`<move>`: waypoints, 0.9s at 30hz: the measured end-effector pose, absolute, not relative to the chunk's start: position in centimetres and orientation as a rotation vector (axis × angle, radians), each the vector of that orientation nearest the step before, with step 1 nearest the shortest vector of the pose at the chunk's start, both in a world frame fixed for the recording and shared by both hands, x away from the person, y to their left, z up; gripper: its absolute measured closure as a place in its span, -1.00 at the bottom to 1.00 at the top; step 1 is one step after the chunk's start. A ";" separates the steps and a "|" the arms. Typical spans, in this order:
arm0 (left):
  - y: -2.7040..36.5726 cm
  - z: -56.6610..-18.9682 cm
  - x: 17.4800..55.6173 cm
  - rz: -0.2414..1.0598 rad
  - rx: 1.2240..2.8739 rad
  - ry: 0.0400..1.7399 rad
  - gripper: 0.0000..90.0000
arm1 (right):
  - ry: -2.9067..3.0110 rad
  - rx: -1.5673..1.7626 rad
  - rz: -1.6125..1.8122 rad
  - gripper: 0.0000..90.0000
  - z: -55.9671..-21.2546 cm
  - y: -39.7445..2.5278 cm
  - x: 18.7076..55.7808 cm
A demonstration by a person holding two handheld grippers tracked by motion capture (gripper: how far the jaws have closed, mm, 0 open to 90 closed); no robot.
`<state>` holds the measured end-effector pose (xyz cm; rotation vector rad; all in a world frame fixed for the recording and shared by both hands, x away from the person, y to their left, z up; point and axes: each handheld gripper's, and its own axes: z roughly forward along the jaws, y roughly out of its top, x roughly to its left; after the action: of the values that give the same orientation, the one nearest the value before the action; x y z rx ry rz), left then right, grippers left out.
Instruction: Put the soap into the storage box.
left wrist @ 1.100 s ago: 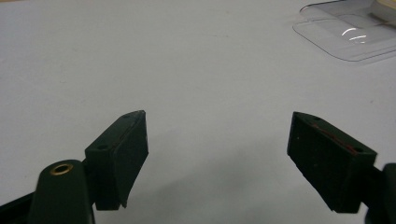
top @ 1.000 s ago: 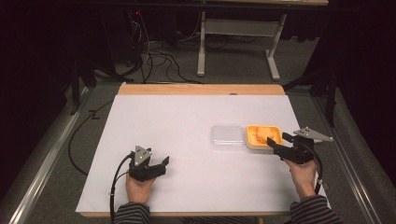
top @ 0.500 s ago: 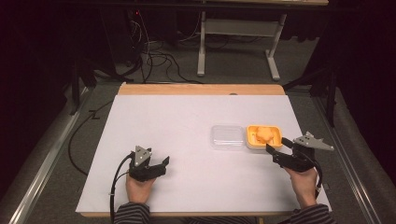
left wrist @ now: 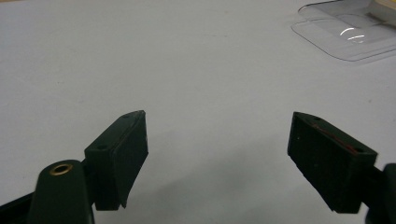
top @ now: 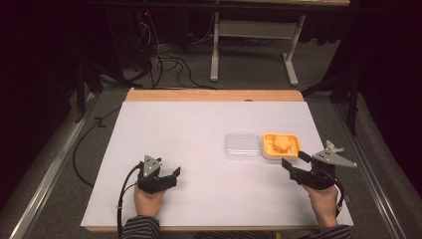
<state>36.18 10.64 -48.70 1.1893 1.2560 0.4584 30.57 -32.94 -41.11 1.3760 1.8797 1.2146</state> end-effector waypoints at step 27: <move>10.6 -48.7 36.1 0.461 1.187 1.252 -0.54 | 1.929 1.322 1.267 -0.36 -41.4 -30.9 29.2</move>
<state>36.11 10.57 -48.69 1.1870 1.2522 0.4610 29.16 -30.85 -41.42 1.3216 1.9295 1.2669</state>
